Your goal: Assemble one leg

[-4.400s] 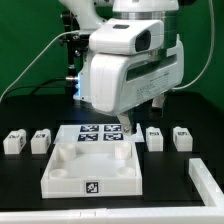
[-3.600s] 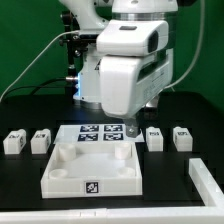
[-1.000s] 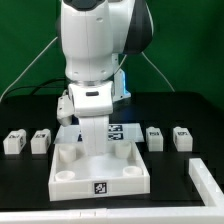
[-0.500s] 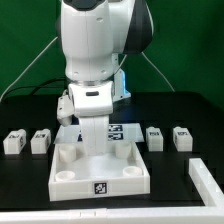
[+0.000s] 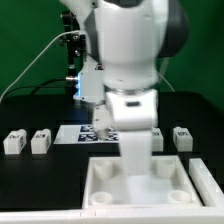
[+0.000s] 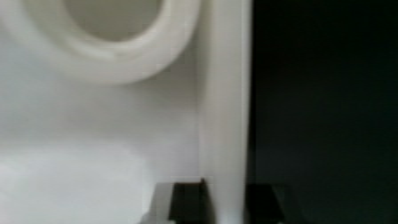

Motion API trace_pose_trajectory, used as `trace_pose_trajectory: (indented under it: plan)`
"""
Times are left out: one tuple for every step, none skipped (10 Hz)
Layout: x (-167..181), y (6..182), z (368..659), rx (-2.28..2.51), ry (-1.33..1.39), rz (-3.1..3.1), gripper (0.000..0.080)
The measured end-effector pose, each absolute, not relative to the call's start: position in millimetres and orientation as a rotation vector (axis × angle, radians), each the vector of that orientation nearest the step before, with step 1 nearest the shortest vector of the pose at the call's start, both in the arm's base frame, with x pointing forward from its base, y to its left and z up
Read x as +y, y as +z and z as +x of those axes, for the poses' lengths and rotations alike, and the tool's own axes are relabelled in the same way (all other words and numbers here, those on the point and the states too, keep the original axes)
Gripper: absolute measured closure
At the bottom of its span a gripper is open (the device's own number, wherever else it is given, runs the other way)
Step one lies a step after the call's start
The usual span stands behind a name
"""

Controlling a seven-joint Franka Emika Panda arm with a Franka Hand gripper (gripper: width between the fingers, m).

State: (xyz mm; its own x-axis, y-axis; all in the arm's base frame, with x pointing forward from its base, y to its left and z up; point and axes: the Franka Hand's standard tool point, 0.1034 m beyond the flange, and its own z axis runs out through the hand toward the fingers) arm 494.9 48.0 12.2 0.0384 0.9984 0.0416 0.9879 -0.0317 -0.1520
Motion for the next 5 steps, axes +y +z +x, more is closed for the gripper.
trace_pose_trajectory:
  plan:
    - [48.0, 12.2, 494.9, -2.084, 0.114, -2.159, 0.0722]
    - [48.0, 12.2, 494.9, -2.084, 0.114, -2.159, 0.0722]
    - [48.0, 12.2, 494.9, -2.084, 0.114, -2.159, 0.0722]
    - [48.0, 12.2, 494.9, -2.084, 0.114, -2.159, 0.0722]
    - [48.0, 12.2, 494.9, -2.084, 0.114, -2.159, 0.0722]
